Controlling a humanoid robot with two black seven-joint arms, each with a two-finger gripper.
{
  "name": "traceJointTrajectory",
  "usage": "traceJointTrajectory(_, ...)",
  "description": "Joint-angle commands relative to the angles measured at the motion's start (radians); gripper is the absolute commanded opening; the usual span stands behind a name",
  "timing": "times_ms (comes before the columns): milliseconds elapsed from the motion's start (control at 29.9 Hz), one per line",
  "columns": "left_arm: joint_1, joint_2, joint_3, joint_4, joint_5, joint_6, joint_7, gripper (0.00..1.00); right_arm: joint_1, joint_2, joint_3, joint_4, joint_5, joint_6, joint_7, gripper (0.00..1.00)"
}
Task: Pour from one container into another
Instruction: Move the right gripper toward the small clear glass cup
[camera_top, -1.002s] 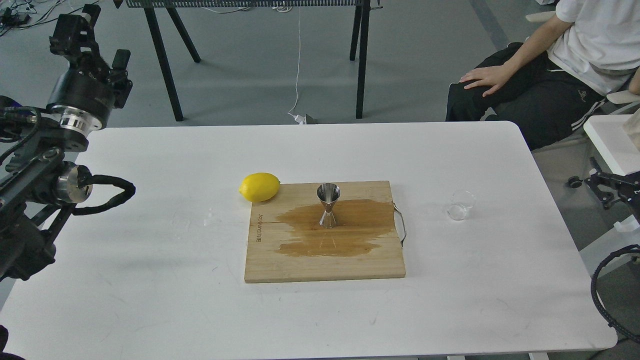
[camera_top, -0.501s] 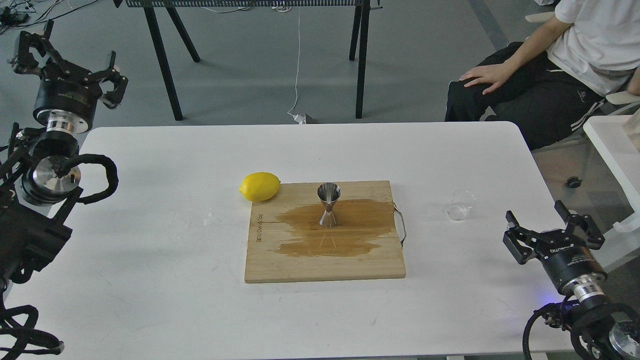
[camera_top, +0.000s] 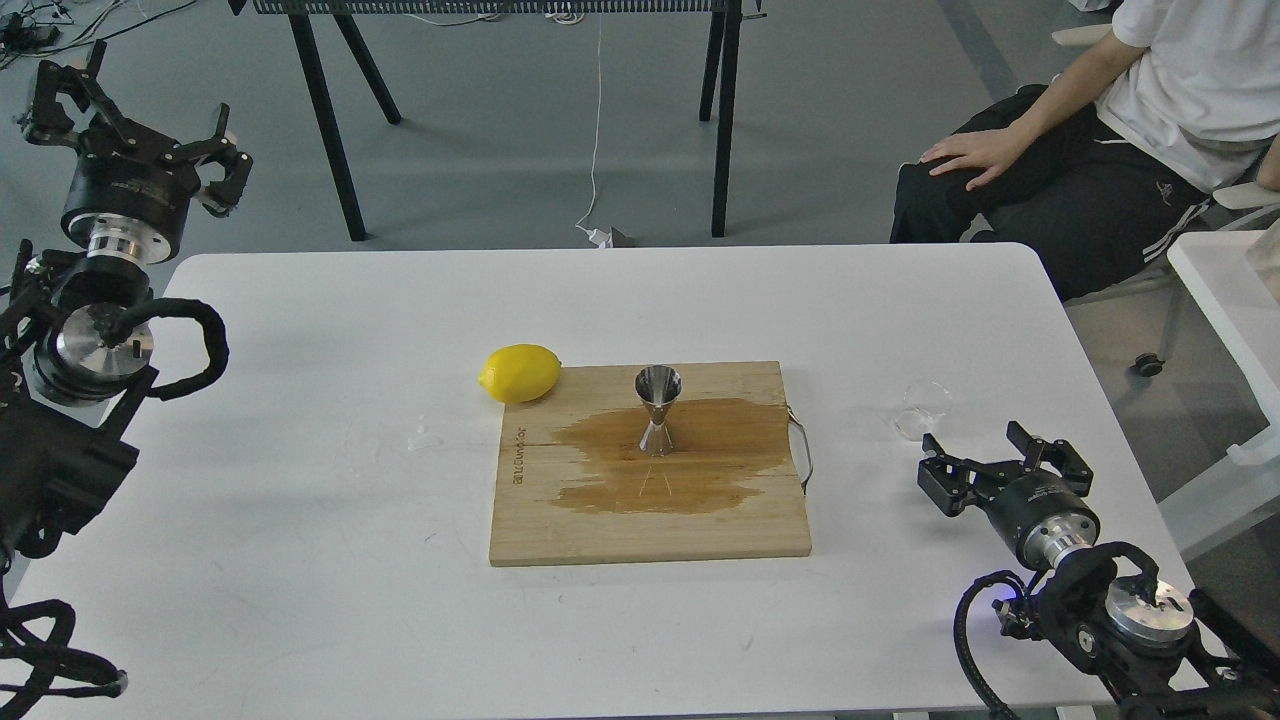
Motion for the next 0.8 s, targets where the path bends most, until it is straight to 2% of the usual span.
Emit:
traceJointTrajectory(0,0.000,0.001,0.005,0.003,0.001,0.000,0.004,1.00,0.037,0.023,-0.003,-0.058,-0.005,-0.004,-0.004,1.00)
traceJointTrajectory(535,0.004,0.005,0.018,0.006,0.010,0.000,-0.004,1.00,0.100,0.068,-0.028,-0.110,-0.060,-0.001,-0.003,1.00)
traceJointTrajectory(769,0.004,0.008,0.093,0.006,0.098,0.001,-0.013,1.00,0.101,0.069,-0.028,-0.114,-0.062,0.006,-0.003,1.00)
